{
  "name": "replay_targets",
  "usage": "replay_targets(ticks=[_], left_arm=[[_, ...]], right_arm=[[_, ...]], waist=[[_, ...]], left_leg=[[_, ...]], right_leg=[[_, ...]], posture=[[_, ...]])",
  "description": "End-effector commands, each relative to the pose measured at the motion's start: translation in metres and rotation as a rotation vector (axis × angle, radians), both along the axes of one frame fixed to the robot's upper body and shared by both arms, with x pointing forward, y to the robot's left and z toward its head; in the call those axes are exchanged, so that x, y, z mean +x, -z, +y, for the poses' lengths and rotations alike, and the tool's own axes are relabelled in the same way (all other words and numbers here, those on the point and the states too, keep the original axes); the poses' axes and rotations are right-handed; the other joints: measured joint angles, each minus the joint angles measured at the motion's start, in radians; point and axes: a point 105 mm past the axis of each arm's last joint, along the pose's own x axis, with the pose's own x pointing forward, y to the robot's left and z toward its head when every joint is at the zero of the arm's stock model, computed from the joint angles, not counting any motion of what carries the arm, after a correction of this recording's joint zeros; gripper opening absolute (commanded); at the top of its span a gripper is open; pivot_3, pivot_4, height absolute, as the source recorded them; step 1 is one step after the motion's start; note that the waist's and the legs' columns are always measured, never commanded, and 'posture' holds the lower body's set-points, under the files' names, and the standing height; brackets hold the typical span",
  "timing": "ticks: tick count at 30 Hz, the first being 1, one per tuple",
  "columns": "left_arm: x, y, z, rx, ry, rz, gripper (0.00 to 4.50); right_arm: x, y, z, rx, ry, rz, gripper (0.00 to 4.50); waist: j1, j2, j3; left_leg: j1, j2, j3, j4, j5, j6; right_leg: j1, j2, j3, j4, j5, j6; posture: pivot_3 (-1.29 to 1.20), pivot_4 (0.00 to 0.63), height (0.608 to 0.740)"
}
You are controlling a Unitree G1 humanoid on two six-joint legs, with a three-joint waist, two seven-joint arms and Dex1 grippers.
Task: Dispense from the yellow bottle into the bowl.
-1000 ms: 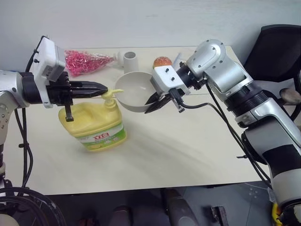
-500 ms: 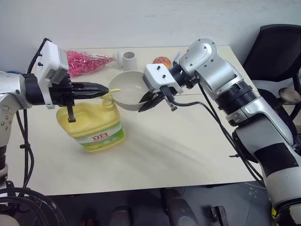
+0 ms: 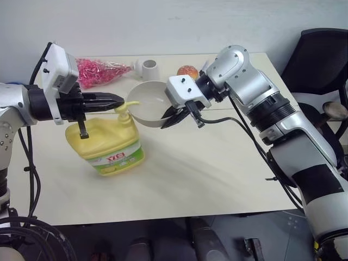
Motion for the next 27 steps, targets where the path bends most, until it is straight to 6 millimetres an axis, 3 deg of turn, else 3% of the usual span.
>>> replay_targets(ticks=[1,19,27], left_arm=[[-0.01,-0.023,0.003,-0.012,-0.006,-0.079,0.03],[0.008,0.009,0.002,0.065,-0.018,0.0,0.03],[0.004,0.029,0.007,0.178,0.006,0.125,0.03]], right_arm=[[-0.003,-0.013,-0.003,-0.012,-0.046,-0.034,0.0],[-0.001,-0.014,-0.003,-0.01,-0.051,-0.052,0.0],[-0.003,-0.017,-0.002,-0.017,-0.058,-0.066,0.0]], waist=[[0.0,0.0,0.0],[0.002,0.0,0.0],[0.001,0.0,0.0]], left_leg=[[0.0,0.0,0.0,0.0,0.0,0.0],[-0.001,-0.001,-0.001,0.001,0.0,0.0],[0.001,-0.001,-0.001,0.001,0.0,0.0]], right_leg=[[0.0,0.0,0.0,0.0,0.0,0.0],[0.0,-0.001,-0.001,0.0,0.0,0.0],[0.001,-0.001,-0.001,0.001,0.0,0.0]], posture=[[0.0,0.15,0.74],[0.0,0.15,0.74],[0.0,0.15,0.74]])
